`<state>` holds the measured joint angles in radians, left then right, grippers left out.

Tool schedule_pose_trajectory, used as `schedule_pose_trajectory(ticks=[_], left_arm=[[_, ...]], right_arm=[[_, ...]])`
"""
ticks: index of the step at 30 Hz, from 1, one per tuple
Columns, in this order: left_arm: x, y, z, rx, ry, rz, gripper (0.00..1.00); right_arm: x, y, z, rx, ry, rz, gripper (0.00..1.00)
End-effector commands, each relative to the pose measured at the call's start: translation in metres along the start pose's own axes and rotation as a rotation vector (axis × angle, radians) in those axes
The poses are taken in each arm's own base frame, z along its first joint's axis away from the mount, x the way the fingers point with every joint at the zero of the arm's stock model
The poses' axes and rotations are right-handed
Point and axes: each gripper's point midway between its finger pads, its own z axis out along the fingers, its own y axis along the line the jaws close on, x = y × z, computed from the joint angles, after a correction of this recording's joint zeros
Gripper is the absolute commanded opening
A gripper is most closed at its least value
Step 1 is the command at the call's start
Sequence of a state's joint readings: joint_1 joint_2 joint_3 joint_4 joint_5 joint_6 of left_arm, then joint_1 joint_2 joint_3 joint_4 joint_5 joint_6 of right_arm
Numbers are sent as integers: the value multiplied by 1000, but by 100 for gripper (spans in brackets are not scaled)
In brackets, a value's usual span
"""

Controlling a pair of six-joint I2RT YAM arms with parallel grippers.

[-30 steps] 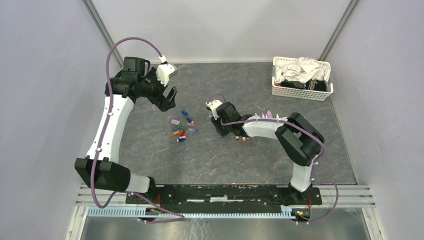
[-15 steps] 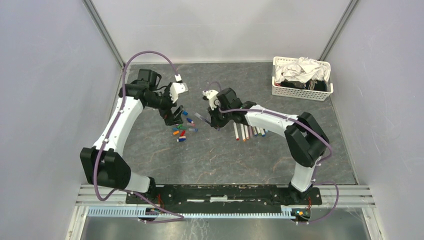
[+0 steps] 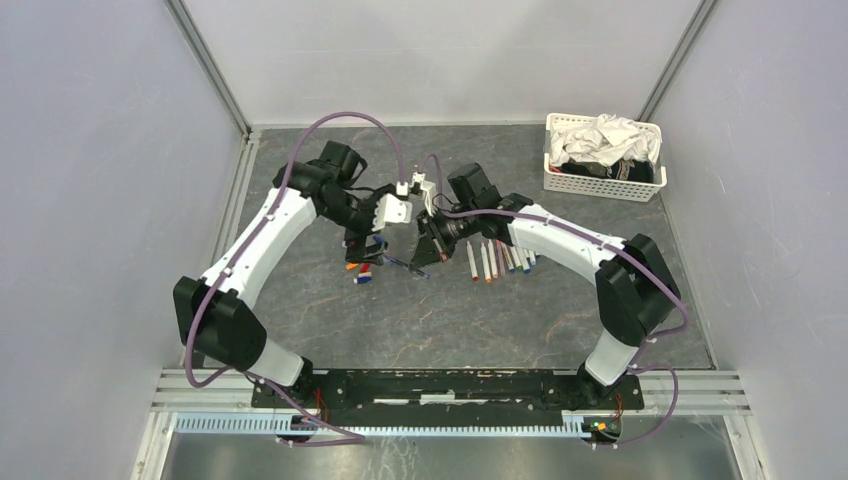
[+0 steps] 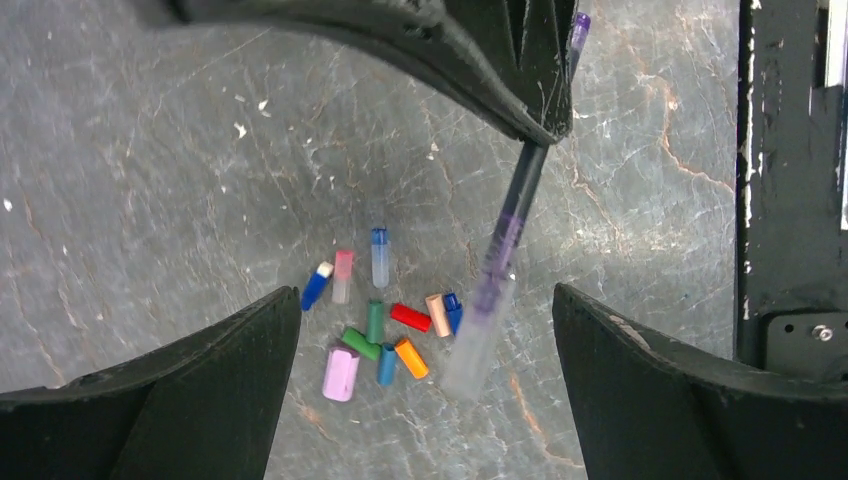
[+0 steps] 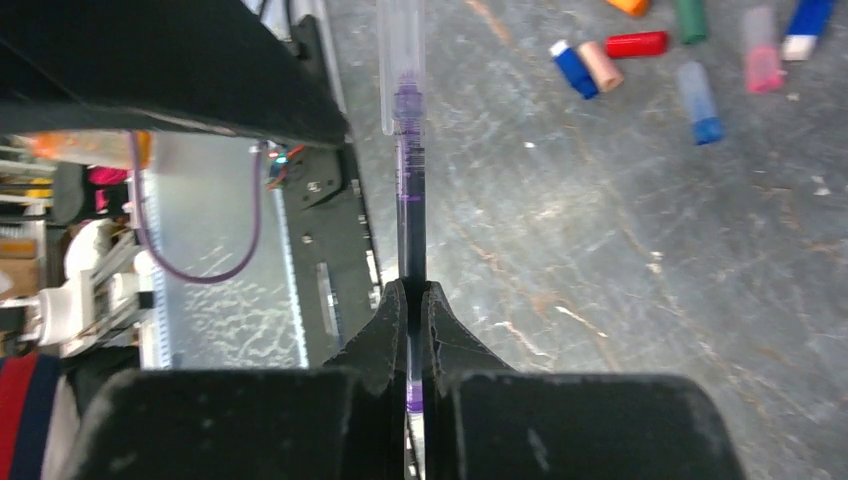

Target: Open the pen caps

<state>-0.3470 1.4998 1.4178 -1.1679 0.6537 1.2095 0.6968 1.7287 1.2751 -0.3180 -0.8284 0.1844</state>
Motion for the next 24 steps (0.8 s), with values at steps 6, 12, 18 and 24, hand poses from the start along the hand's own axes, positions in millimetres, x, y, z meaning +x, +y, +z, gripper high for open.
schedule_pose_trajectory(ticks=[6,12,18,24], left_arm=[[0,-16,5,57,104,172,87],[8,-18,2,39,148,220,61],[-4,-25,10,41,122,246,7],[-21,-30,10,38,90,261,2]], right_arm=[[-6,40,-12,-147,-12,15,0],[-7,39,-12,-142,1,22,0],[-11,38,-8,-142,-15,63,0],[-24,49,11,-194,-43,121,32]])
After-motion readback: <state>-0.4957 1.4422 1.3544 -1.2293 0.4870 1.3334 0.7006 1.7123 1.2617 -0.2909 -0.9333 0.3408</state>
